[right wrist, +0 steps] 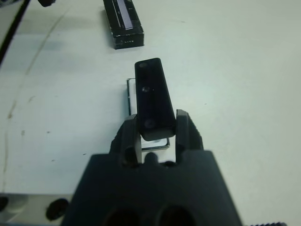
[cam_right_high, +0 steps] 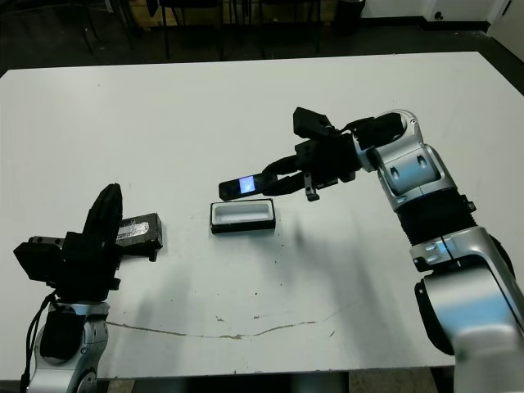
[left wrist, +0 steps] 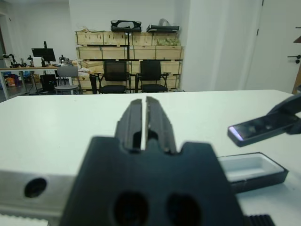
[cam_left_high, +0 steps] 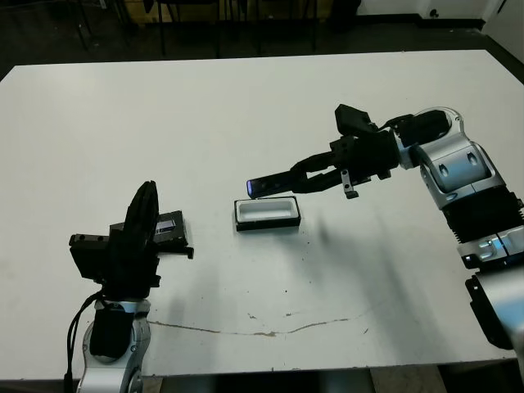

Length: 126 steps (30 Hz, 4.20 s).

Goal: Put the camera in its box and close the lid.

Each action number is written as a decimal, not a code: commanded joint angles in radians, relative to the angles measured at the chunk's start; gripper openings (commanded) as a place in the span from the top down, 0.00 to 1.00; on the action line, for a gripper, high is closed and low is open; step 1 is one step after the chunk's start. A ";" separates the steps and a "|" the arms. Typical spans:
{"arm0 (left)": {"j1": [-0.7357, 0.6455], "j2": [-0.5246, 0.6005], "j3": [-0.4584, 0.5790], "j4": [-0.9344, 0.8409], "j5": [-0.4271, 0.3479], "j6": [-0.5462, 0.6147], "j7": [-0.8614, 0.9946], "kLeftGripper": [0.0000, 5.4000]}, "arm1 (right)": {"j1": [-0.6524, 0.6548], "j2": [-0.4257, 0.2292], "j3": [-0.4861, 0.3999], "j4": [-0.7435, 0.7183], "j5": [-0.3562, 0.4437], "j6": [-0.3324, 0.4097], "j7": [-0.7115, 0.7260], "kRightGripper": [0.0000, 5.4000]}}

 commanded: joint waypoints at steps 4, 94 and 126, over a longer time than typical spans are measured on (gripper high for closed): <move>0.016 0.007 0.002 0.006 0.013 -0.006 0.004 1.00 | 0.041 -0.010 0.030 -0.061 -0.054 0.042 -0.049 0.91; 0.043 -0.001 -0.020 0.009 -0.016 -0.004 -0.004 1.00 | 0.057 -0.082 -0.116 -0.032 -0.023 -0.043 -0.100 0.07; -0.316 0.740 0.324 0.144 -0.337 0.429 -0.626 0.67 | 0.467 -0.124 -0.421 -0.345 0.215 0.003 -0.419 0.84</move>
